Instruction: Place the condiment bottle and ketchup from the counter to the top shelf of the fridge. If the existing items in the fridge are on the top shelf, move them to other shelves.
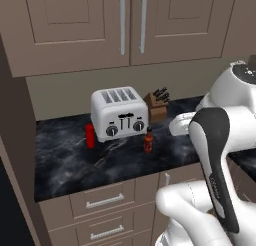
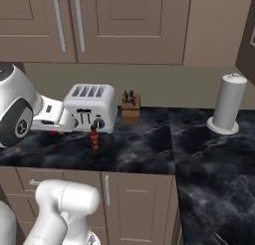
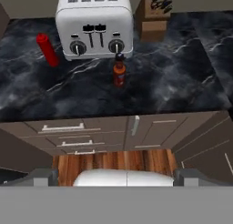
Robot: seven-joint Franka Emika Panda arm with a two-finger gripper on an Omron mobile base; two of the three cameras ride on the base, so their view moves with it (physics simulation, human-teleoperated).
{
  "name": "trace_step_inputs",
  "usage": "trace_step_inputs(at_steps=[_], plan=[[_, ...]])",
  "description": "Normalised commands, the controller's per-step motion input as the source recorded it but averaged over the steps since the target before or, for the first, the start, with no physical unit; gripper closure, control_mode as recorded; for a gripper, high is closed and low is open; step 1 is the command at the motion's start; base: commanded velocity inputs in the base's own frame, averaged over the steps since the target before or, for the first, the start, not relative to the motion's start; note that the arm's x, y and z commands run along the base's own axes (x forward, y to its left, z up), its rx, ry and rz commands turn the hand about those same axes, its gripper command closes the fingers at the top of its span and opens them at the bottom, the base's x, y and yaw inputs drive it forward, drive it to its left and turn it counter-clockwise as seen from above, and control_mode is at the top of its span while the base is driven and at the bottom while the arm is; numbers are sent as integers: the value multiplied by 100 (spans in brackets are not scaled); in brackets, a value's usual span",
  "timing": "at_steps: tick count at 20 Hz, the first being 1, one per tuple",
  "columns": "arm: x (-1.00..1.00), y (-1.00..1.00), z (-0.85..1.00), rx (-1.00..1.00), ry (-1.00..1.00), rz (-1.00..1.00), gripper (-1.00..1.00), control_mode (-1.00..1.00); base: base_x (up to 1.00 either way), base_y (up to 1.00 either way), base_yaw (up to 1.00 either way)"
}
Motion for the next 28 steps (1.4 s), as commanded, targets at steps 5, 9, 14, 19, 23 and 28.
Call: trace_step_inputs(at_steps=[5,9,14,19,23,28], plan=[[71,-6,-78,-4,19,0,-100,-100,0,0,0],[61,-15,-82,0,12,2,-100,-100,0,0,0],[59,-9,-64,0,2,4,-100,-100,0,0,0],[54,0,-51,0,2,1,-100,-100,0,0,0],[55,0,-49,0,1,1,-100,-100,0,0,0],[57,5,-37,0,0,0,-100,-100,0,0,0]])
